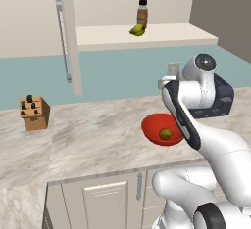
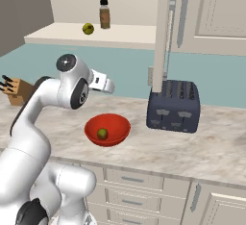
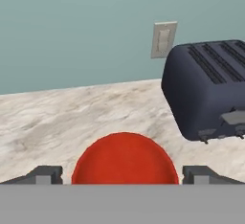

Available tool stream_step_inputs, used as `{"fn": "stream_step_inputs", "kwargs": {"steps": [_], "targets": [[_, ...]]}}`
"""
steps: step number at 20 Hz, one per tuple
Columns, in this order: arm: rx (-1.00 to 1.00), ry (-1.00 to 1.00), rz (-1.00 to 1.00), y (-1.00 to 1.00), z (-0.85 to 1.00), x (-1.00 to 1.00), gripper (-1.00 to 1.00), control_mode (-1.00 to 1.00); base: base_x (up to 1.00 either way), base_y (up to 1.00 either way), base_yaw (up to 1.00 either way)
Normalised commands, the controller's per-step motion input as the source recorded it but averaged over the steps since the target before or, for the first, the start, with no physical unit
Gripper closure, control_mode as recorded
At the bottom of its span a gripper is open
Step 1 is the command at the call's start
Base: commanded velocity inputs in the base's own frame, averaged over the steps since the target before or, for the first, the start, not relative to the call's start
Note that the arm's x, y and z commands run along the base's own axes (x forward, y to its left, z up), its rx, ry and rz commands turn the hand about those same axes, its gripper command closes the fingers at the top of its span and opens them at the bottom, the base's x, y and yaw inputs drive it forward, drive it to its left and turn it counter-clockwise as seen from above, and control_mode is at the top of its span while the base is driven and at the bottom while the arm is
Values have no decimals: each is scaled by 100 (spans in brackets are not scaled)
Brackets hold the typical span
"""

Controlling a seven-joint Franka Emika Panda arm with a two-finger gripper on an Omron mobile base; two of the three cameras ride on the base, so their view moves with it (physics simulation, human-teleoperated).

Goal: Open the cabinet. Pick the pear and mango from the cabinet and place them into the bowl. Then close the cabinet.

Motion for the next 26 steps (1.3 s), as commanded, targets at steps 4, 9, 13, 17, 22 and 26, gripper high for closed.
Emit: {"fn": "stream_step_inputs", "kwargs": {"steps": [4,9,13,17,22,26], "targets": [[0,0,5,9,51,0,-100,-100,0,0,0],[0,0,7,20,46,0,-100,-100,0,0,0],[0,-1,3,11,57,0,-100,-100,0,0,0],[0,-2,2,13,53,2,-100,-100,0,0,0],[0,-3,1,14,50,16,-100,-100,0,0,0],[0,-3,1,13,39,30,-100,-100,0,0,0]]}}
